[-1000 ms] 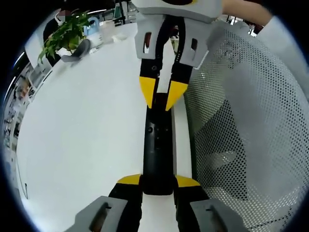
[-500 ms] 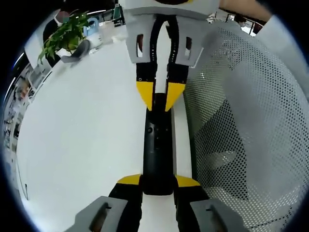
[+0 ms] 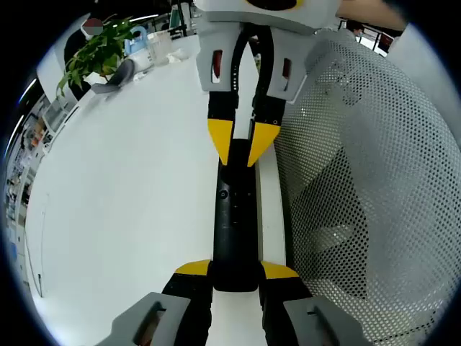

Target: Press the specified remote control buttons in sequence, fully releasing each button before pressing the next.

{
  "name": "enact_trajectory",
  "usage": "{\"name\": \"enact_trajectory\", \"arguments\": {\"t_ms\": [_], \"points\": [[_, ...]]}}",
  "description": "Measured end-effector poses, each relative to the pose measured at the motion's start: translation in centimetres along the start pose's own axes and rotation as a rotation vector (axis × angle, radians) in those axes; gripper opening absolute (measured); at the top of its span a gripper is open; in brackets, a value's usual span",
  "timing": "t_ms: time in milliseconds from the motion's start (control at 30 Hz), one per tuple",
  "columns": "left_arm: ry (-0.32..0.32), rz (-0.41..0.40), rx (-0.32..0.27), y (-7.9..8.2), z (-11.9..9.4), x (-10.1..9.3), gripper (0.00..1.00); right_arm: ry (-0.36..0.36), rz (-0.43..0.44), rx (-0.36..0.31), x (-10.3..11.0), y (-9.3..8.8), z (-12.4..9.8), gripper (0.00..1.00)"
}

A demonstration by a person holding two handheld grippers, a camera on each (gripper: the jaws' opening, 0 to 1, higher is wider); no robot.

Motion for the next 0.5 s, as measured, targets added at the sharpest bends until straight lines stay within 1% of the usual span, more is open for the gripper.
{"name": "enact_trajectory", "arguments": {"t_ms": [33, 267, 367, 500], "points": [[-0.001, 0.0, 0.0, 0.01, 0.01, 0.01, 0.24, -0.003, -0.01, -0.004, 0.02, -0.06, 0.0, 0.06], [-0.003, -0.007, -0.009, -0.04, 0.02, 0.07, 0.24, -0.001, 0.009, -0.032, -0.13, -0.15, 0.01, 0.06], [-0.004, -0.011, -0.016, -0.07, 0.03, 0.09, 0.24, 0.012, 0.021, -0.033, -0.23, -0.15, 0.04, 0.07], [-0.004, -0.017, -0.023, -0.06, 0.05, 0.09, 0.24, 0.013, 0.015, -0.032, -0.23, -0.18, 0.05, 0.07]]}}
Point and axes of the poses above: the point that each gripper's makers call its tool centre point, and the gripper's own axes: z roughly forward along the fingers, x roughly to its left, y roughly out of its top, the point moved 7 cm from there along -z, roughly backward along the fingers, and after that the axes turned 11 degrees about x, right-handed, at the moved point
